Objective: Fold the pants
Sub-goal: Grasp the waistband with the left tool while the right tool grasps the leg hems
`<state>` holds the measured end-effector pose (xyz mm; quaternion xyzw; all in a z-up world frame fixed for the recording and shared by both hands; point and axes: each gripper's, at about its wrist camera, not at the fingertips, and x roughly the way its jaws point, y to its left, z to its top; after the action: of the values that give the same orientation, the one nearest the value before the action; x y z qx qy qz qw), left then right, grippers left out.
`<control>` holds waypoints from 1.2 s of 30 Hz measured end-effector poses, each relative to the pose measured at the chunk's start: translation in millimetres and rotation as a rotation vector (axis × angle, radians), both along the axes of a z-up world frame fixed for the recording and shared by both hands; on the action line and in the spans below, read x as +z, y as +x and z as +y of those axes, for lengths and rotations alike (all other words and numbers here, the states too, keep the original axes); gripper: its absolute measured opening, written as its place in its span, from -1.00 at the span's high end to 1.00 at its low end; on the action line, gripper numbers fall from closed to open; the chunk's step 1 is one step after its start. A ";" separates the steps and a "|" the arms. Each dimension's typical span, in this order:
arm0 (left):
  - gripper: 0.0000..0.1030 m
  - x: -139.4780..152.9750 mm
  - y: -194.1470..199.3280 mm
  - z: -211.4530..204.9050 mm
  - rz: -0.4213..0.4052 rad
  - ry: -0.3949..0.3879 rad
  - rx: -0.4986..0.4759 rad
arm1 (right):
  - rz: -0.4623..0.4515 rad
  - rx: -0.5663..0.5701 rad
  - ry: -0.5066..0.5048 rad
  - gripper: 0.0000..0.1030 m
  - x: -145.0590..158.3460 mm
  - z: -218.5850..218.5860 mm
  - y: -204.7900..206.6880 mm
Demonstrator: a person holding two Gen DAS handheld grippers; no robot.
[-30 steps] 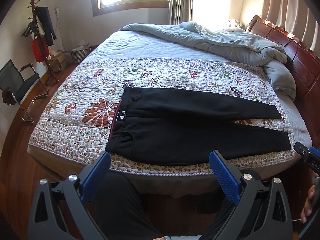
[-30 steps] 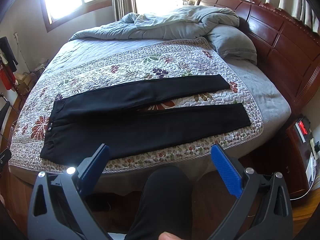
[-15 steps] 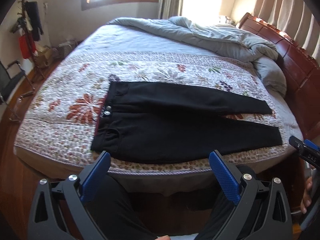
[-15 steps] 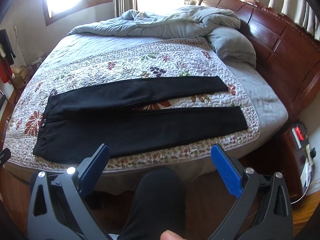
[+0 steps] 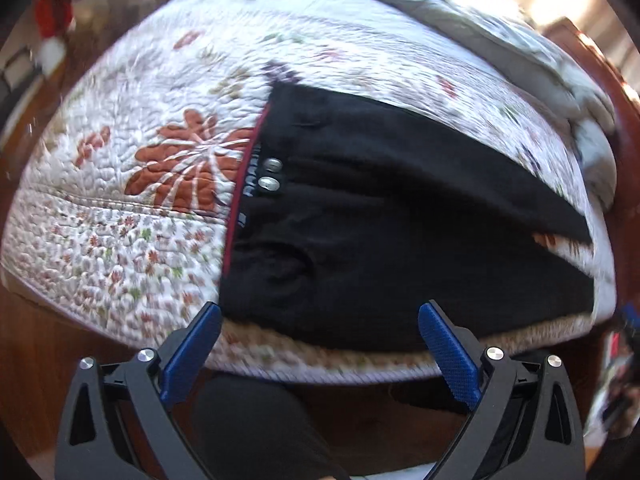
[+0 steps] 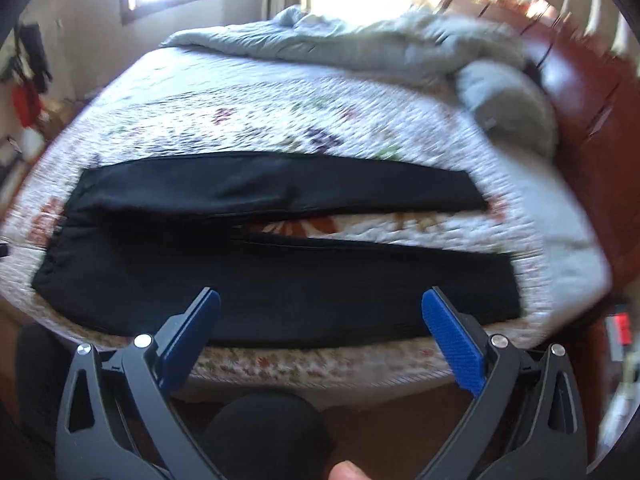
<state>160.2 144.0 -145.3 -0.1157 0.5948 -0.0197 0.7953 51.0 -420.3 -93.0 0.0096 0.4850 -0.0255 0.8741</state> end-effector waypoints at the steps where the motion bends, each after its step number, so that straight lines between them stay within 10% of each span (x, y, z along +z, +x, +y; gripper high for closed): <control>1: -0.90 -3.3 10.4 11.7 0.007 -0.024 0.016 | 0.030 -0.002 0.025 -0.93 -7.5 -8.5 8.0; 5: -0.93 -2.2 55.2 45.3 -0.049 -0.165 0.069 | 0.153 -0.026 0.131 -0.93 -43.0 -55.5 49.5; 16: -0.77 -70.2 240.1 73.8 -0.019 -0.136 0.022 | 0.217 -0.053 0.307 -0.92 -73.7 -152.5 158.0; 20: -0.27 -114.7 280.4 79.1 0.071 -0.145 -0.005 | 0.248 -0.050 0.429 -0.17 -86.5 -195.3 197.4; 36: -0.17 -140.7 305.5 41.1 0.197 -0.172 -0.236 | 0.268 -0.105 0.555 -0.71 -109.4 -337.7 267.6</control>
<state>465.7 185.2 -286.1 -0.1139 0.6753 -0.1521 0.7127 318.6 -758.0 -202.4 0.2695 0.5830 0.0618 0.7639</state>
